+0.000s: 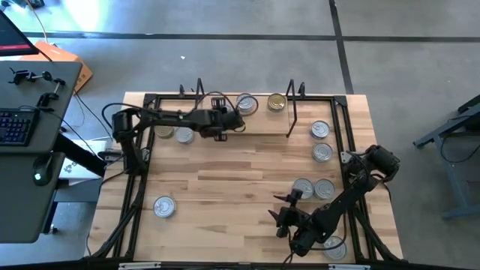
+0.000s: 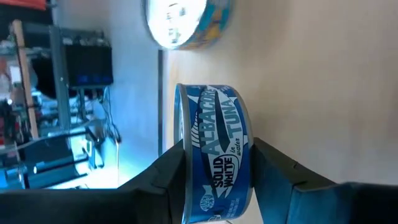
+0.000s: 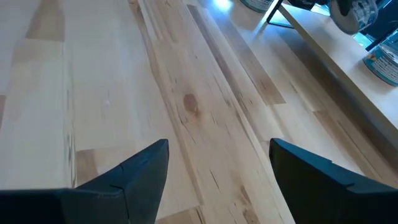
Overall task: Stack canned seafood by type on shelf
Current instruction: Put the blue tuna can on the shelf, then put the light green tuna can on the shelf and align it with the other light green tuna can
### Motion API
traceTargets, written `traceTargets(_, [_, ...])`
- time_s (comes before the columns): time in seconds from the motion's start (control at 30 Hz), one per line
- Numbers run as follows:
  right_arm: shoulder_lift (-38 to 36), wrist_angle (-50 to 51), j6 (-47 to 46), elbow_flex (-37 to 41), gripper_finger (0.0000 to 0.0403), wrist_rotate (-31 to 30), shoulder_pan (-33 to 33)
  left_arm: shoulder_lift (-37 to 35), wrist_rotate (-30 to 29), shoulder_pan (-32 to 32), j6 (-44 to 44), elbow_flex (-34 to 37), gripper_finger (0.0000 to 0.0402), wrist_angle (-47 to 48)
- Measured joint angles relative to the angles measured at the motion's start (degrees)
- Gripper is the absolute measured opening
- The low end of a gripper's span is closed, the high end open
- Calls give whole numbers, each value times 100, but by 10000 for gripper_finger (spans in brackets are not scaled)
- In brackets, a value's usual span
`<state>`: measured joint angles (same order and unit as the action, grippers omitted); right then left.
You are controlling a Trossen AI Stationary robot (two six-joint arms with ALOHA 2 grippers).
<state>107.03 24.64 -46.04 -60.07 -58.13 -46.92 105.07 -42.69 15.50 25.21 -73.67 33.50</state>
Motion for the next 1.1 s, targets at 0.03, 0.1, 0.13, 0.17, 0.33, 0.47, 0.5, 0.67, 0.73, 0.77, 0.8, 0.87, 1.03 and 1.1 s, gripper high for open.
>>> traceTargets(0.03, [0, 3, 0, 0, 271, 0, 0, 9, 3, 70, 6, -2, 127, -50])
traceTargets(0.1, [-1, 22, 4, 0, 271, 0, 0, 16, 15, 197, 84, 0, 128, -44])
traceTargets(0.13, [-1, 39, 6, 0, 271, 0, 0, 20, 13, 259, 107, -1, 128, -73])
traceTargets(0.17, [1, 42, 9, 2, 271, 0, 0, 31, 6, 320, 130, -6, 129, -96])
traceTargets(0.33, [-1, 42, 14, 4, 271, 0, 0, 86, 127, 608, 0, -4, 137, -41])
traceTargets(0.47, [2, 42, 3, 4, 271, 0, 0, 145, 339, 767, -3, -11, 147, -80])
traceTargets(0.5, [1, 42, 3, 4, 271, 0, 0, 148, 371, 801, -2, -11, 150, -92])
traceTargets(0.67, [2, 39, -4, 4, 271, 1, 0, 150, 606, 893, -236, -11, 170, -39])
traceTargets(0.73, [2, 39, -2, 4, 271, 0, 0, 148, 807, 900, -262, -11, 183, -29])
traceTargets(0.77, [2, 39, -2, 4, 271, 0, 0, 148, 969, 900, -261, -8, 191, -26])
traceTargets(0.8, [2, 37, -2, 4, 271, 0, -2, 148, 1099, 897, -262, -6, 199, -20])
traceTargets(0.87, [2, 39, -2, 4, 271, 2, 0, 148, 1308, 887, -264, -4, 215, -30])
traceTargets(1.03, [2, 39, 8, 4, 271, 2, 0, 148, 1401, 925, -412, -4, 251, -40])
traceTargets(1.1, [2, 37, 66, 4, 271, 12, 0, 123, 1383, 965, -411, -4, 262, -22])
